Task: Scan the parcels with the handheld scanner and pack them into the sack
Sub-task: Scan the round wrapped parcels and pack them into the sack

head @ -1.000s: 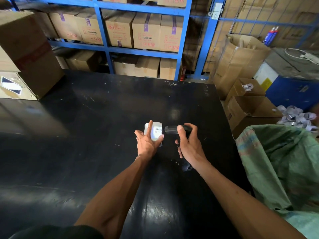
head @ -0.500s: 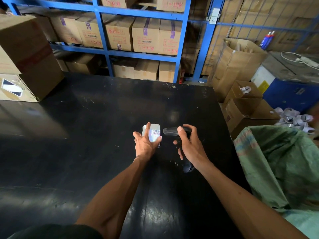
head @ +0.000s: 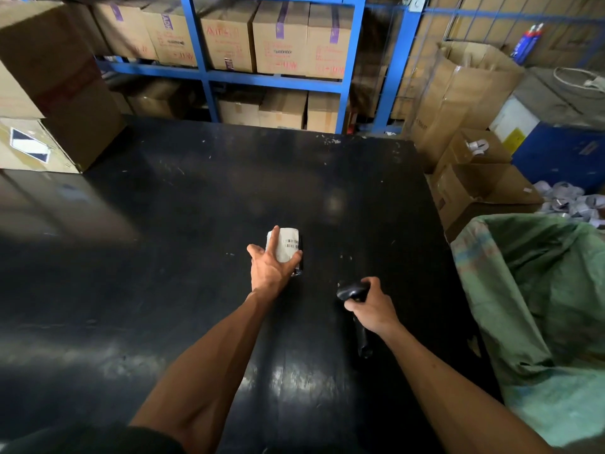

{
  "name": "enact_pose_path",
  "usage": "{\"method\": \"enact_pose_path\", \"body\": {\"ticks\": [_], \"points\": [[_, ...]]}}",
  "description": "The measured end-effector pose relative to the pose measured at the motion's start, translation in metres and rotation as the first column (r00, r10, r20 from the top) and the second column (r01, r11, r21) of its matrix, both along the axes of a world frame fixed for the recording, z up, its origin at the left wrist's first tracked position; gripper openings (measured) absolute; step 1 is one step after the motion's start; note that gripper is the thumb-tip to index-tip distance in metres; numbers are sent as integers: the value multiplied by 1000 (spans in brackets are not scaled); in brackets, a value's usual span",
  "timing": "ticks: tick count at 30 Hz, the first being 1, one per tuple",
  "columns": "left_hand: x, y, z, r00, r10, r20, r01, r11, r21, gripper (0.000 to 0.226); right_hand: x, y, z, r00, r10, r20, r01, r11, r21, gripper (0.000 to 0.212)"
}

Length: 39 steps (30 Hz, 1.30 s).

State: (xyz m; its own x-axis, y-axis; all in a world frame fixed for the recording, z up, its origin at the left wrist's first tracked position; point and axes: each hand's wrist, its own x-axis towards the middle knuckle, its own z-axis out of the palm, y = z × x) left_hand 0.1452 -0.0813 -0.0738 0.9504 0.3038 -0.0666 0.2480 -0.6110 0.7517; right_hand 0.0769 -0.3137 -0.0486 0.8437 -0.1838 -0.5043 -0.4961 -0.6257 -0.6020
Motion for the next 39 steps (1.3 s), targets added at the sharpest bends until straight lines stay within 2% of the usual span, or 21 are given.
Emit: {"method": "enact_pose_path", "body": {"ticks": [6, 13, 16, 19, 23, 25, 28, 30, 33, 35, 39], "points": [[-23, -4, -6, 1000, 7, -28, -7, 1000, 11, 86, -26, 6, -27, 999, 10, -32, -10, 1000, -13, 71], [-31, -17, -3, 999, -19, -36, 20, 1000, 22, 86, -33, 3, -39, 998, 4, -63, -1, 999, 53, 70], [-32, -27, 5, 999, -28, -30, 28, 999, 32, 86, -26, -3, -29, 991, 46, -129, -37, 997, 72, 81], [-31, -43, 12, 999, -32, -19, 32, 999, 28, 86, -8, -14, -9, 998, 38, -42, -36, 999, 38, 82], [-31, -87, 25, 997, -74, 19, 74, 997, -13, 87, 19, -40, 25, 992, -107, 67, 84, 955, 285, 81], [-31, -120, 33, 993, -107, 49, 109, 993, -41, 88, 31, -57, 39, 990, -120, 73, 82, 915, 394, 87], [-27, -177, 47, 982, -171, 86, 179, 979, -95, 92, 45, -88, 55, 992, -106, 75, 55, 864, 501, 79], [-23, -213, 53, 973, -219, 79, 228, 965, -132, 101, 53, -117, 59, 987, -118, 104, 53, 873, 485, 85], [-19, -262, 56, 920, -386, 76, 393, 907, -150, 114, 63, -175, 65, 972, -117, 201, 45, 943, 330, 101], [-14, -293, 55, 870, -489, 66, 493, 861, -125, 117, 71, -220, 68, 961, -129, 246, 64, 965, 255, 97], [-3, -364, 55, 842, -535, 75, 540, 839, -75, 115, 78, -309, 65, 938, -214, 271, 140, 953, 268, 89]]}}
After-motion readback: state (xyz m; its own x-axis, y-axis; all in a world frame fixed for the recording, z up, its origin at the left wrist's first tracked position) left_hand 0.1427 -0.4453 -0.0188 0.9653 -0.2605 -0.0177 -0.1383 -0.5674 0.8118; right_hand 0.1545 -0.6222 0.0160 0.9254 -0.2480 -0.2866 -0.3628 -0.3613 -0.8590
